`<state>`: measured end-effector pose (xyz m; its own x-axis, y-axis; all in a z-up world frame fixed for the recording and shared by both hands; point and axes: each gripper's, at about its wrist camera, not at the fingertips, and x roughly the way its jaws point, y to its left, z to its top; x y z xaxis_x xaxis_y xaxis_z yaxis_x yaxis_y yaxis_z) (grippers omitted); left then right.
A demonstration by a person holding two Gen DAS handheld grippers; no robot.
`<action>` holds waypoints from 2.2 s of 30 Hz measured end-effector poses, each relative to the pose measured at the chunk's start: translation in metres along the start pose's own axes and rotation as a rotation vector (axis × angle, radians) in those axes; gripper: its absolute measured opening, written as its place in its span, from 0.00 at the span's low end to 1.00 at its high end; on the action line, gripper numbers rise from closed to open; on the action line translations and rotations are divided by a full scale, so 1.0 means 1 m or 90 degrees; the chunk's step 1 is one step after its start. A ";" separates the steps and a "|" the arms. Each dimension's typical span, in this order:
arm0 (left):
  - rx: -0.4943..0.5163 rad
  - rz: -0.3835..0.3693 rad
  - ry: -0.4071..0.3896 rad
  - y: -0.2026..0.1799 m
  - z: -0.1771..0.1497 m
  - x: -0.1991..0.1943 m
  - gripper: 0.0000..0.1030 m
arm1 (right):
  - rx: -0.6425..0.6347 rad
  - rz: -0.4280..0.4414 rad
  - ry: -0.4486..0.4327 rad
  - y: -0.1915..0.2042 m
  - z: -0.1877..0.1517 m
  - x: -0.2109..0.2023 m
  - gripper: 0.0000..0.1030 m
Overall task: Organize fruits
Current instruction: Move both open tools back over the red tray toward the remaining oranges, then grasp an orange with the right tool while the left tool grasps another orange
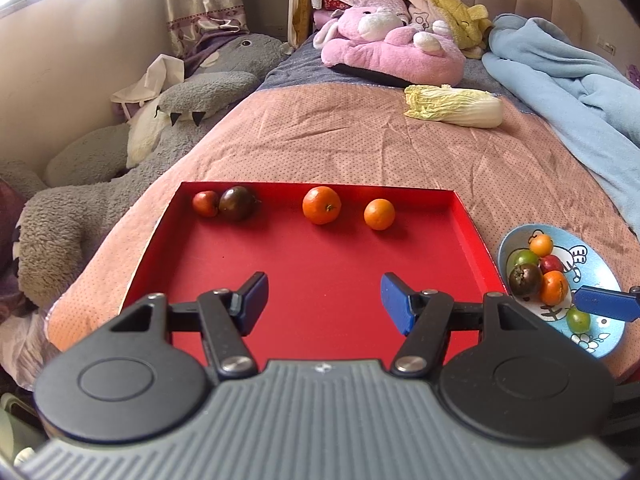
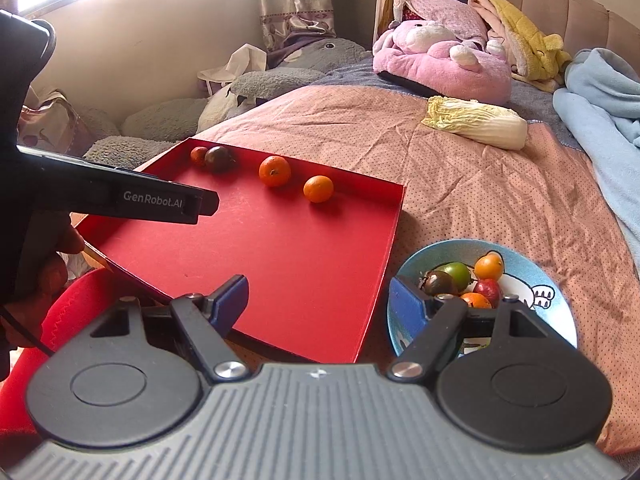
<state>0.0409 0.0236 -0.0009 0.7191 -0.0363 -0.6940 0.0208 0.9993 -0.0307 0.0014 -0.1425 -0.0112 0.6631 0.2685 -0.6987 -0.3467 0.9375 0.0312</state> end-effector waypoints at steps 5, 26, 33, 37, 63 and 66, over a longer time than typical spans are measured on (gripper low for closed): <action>-0.010 0.009 0.008 0.009 -0.001 0.009 0.63 | -0.005 0.008 0.000 0.003 0.006 0.009 0.79; -0.043 0.025 0.034 0.042 -0.002 0.039 0.63 | -0.030 0.025 0.017 0.020 0.030 0.063 0.79; -0.056 0.032 0.041 0.056 -0.001 0.049 0.63 | -0.034 0.025 0.018 0.023 0.041 0.082 0.79; -0.069 0.033 0.047 0.064 -0.002 0.055 0.63 | -0.031 0.023 0.019 0.022 0.047 0.096 0.79; -0.074 -0.006 0.057 0.066 0.018 0.080 0.63 | 0.010 -0.001 0.066 -0.008 0.087 0.220 0.40; -0.058 -0.014 0.051 0.057 0.024 0.084 0.63 | 0.018 -0.002 0.066 -0.016 0.080 0.207 0.40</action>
<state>0.1193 0.0777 -0.0432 0.6616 -0.0621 -0.7473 -0.0306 0.9935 -0.1096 0.1976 -0.0836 -0.0991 0.5912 0.2433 -0.7689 -0.3249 0.9445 0.0491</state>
